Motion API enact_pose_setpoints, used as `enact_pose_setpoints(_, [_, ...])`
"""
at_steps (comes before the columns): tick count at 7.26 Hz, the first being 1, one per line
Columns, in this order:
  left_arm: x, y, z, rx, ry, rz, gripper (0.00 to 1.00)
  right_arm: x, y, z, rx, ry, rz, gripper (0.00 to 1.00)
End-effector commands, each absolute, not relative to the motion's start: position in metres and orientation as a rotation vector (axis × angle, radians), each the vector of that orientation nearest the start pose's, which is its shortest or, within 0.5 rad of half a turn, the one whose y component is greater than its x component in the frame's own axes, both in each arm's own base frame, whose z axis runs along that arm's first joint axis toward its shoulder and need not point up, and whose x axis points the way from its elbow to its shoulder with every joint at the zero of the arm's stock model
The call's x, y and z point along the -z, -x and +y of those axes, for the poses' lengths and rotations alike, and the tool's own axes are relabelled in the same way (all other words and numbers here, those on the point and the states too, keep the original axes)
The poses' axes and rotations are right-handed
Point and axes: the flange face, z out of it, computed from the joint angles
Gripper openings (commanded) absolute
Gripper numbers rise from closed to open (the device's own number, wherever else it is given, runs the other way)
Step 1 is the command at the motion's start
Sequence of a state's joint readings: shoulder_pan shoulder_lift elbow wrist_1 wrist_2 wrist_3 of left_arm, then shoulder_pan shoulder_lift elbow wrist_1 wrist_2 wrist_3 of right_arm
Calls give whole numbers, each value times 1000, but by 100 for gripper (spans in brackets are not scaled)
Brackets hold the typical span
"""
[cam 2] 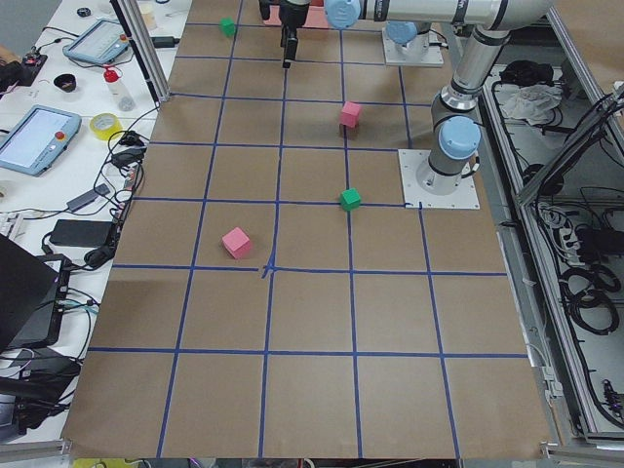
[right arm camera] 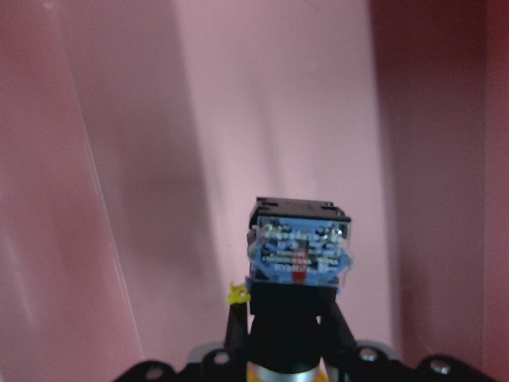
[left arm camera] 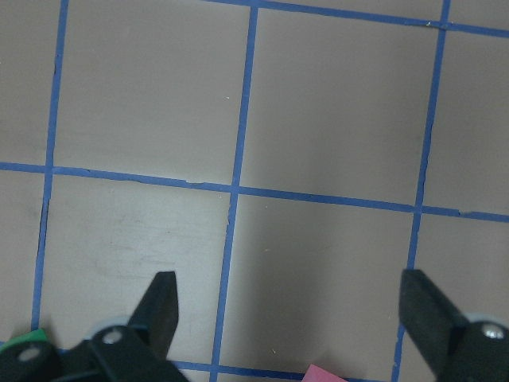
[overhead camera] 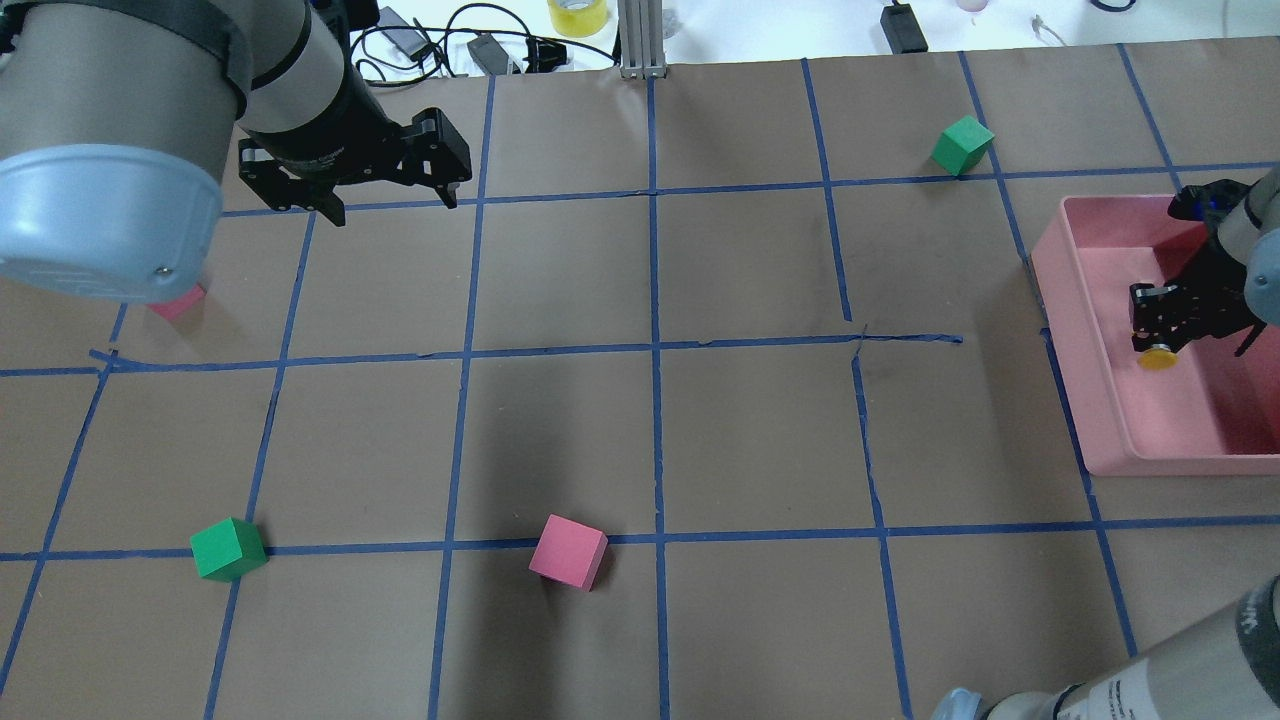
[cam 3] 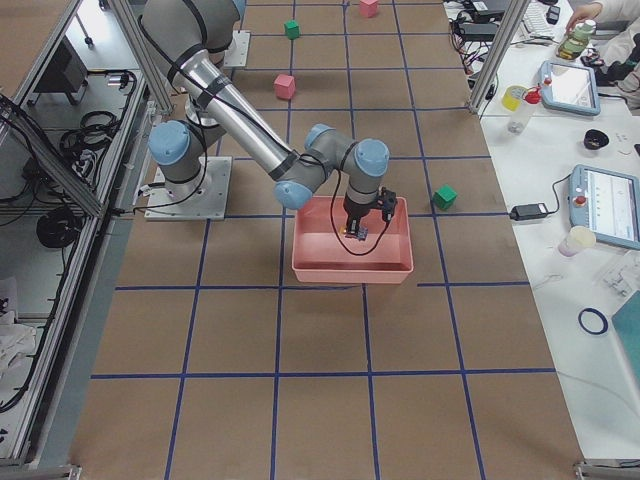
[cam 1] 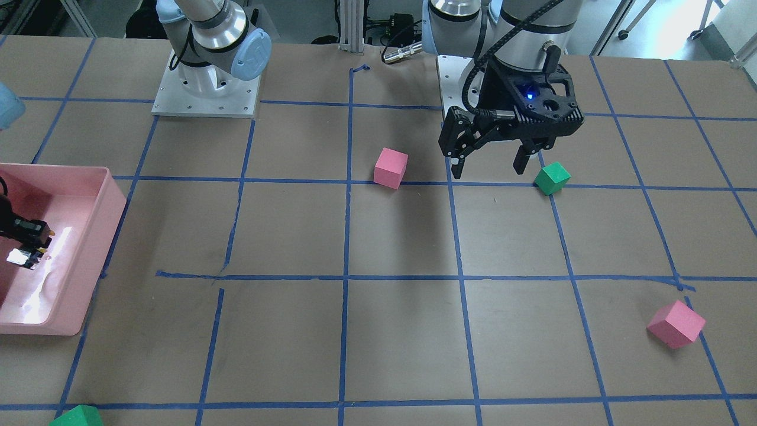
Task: Align button upright
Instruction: 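Lower the right gripper and grasp the yellow button switch, then lift the switch out of the tray and carry it to the table center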
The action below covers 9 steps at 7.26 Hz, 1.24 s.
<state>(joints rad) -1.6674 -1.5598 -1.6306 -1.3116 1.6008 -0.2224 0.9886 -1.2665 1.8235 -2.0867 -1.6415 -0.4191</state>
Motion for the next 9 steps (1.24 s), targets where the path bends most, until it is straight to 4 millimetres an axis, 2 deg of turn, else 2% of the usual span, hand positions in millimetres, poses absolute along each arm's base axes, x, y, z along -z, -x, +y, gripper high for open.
enact_pose_setpoints(1, [-491,179,-490,331,201,3122,100,-317,186,-559,-120,-183,3176,0])
enact_pose_setpoints(3, [-491,179,-490,331,201,3122,100,-365,172,-581,-86,-97,3191,0])
enact_pose_setpoints(4, [-491,179,-490,331,201,3122,100,-383,135,-594,-33,3,3211,0])
enact_pose_setpoints(5, [-491,179,-490,331,201,3122,100,-391,73,-608,19,144,3220,0])
enact_pose_setpoints(6, [-491,179,-490,331,201,3122,100,-387,10,-616,35,263,3205,0])
enact_pose_setpoints(7, [-491,179,-490,331,201,3122,100,-378,-46,-618,30,327,3199,0])
enact_pose_setpoints(8, [-491,179,-490,331,201,3122,100,-359,-105,-623,41,401,3190,0])
enact_pose_setpoints(9, [-491,179,-490,331,201,3122,100,-341,-150,-624,55,454,3177,0])
